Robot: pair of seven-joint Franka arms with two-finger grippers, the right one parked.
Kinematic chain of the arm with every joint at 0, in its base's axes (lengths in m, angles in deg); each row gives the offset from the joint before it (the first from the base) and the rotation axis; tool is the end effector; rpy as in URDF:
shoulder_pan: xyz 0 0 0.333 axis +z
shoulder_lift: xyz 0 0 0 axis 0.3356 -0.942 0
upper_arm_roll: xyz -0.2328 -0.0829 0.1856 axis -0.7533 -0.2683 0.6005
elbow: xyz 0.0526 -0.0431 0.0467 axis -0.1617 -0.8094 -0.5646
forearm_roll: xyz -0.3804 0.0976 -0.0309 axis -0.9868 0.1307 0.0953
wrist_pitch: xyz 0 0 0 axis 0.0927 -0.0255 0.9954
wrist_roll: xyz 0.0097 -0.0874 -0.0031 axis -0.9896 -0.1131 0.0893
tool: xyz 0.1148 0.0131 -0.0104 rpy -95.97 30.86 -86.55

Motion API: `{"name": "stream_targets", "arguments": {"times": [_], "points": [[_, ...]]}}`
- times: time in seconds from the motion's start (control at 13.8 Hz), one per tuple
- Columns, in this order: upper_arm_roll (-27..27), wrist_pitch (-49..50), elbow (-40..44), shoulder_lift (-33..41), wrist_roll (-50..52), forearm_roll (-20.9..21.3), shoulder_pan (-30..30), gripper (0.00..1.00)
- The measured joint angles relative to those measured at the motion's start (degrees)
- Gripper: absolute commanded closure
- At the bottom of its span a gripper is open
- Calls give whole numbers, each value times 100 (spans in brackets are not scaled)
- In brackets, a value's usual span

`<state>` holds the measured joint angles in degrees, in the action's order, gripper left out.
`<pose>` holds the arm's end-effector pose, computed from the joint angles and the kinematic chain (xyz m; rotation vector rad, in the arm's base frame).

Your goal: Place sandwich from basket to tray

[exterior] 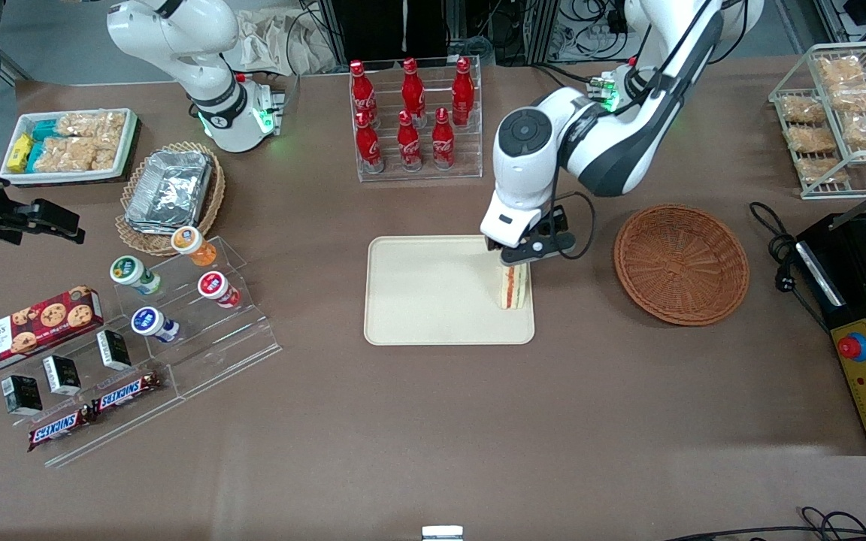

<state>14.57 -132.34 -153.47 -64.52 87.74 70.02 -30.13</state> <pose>0.4531 -0.3628 0.3573 -2.9967 -0.2913 -0.0446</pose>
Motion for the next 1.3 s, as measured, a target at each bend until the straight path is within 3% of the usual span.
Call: {"name": "stream_targets", "arguments": {"times": [0.29,0.43,1.01,1.3], "points": [[45,858,25,822,-1763,-847,868,0],[79,1160,44,1163,-2457,-1042,1319,0],[158,1674,458,1337,-2990,-1281,1763,0],[1004,1785,514,1362,-4200,-1284,1697,0]]}}
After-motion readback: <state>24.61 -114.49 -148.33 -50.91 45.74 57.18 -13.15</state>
